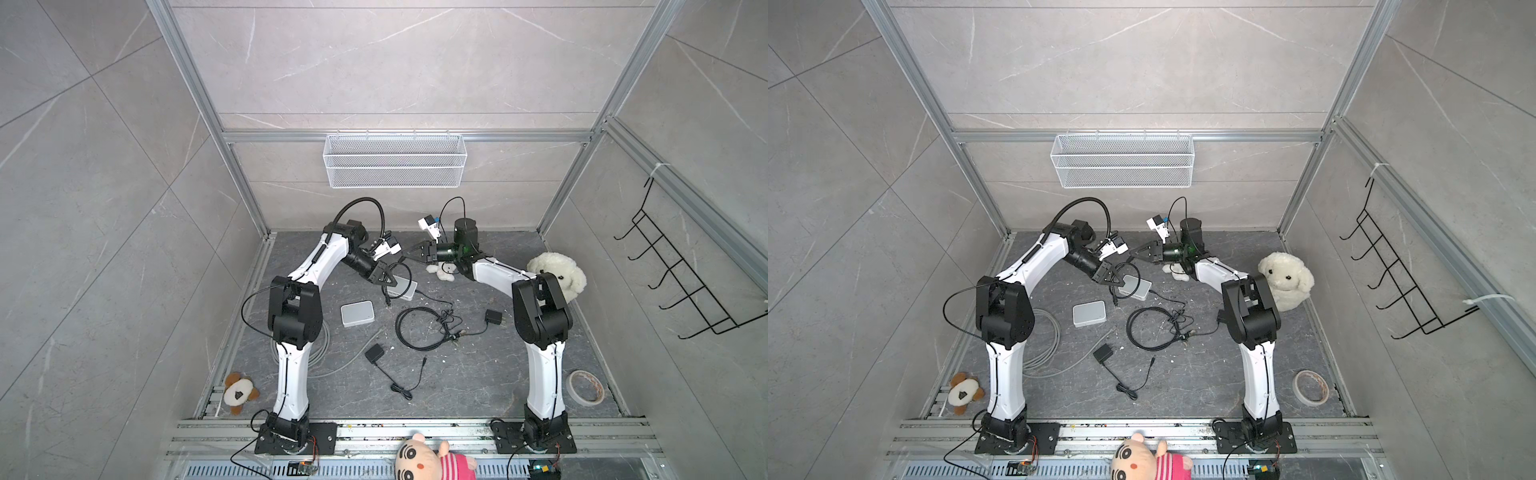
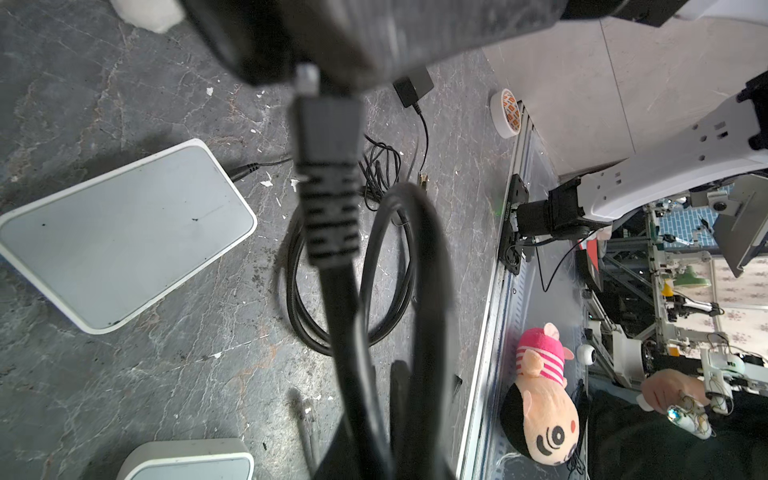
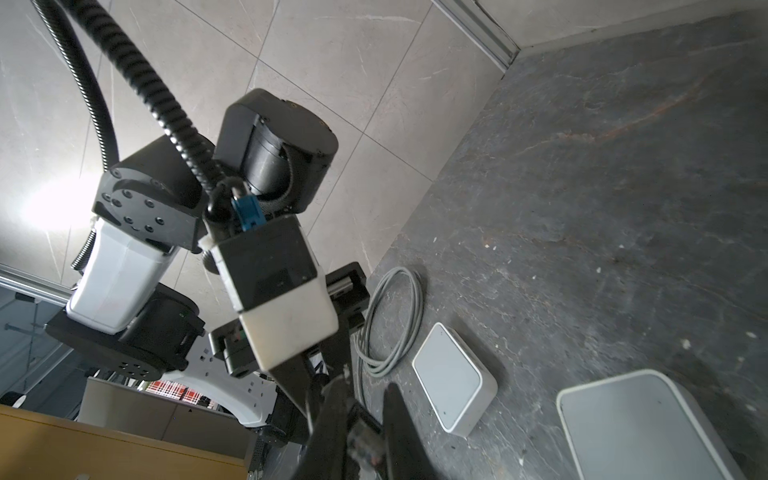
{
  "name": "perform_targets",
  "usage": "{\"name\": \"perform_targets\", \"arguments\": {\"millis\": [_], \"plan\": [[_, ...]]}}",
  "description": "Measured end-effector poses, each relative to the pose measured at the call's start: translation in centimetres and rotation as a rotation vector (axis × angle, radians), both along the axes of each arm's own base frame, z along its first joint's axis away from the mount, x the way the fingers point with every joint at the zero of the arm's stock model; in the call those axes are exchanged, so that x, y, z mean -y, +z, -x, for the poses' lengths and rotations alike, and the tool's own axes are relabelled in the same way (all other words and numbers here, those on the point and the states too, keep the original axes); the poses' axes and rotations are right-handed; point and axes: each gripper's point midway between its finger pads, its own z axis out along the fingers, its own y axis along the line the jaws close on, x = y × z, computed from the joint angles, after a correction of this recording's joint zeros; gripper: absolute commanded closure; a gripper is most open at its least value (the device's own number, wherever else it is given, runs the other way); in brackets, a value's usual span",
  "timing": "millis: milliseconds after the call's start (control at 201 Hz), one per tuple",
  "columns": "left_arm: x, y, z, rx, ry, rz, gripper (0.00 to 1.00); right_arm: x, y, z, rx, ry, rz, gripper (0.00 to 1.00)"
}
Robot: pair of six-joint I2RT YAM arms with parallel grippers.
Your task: Insert the plug into the switch port
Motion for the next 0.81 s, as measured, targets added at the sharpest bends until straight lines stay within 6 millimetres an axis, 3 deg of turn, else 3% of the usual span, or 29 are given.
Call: {"name": "perform_targets", "arguments": {"millis": [164,299,533,687,806], "plan": [[-0.1,-2.1,-0.8,-0.006,0.049,-0.027,0.56,0.8,-2.7,0.9,-0.144,-0.069,0.088,0.91],[0.0,-2.5,-1.8,0.017,0.085,-0.035,0.47,1.6,-4.3,1.3,-0.241,-0.132,0.179,0.91],[0.7,-1.3,-3.7,0.206,0.179,-0.081,0.46,3.5,-7.9,2.0,-0.466,-0.264,0.359,0.93],[3.3,-1.6,-3.0,0.372,0.201,-0.146,0.46,4.2,-9.6,2.6,-0.584,-0.33,0.438,0.92],[5.0,-3.1,-2.4,0.44,0.217,-0.183,0.46,4.4,-10.2,3.1,-0.651,-0.363,0.479,0.92]]}}
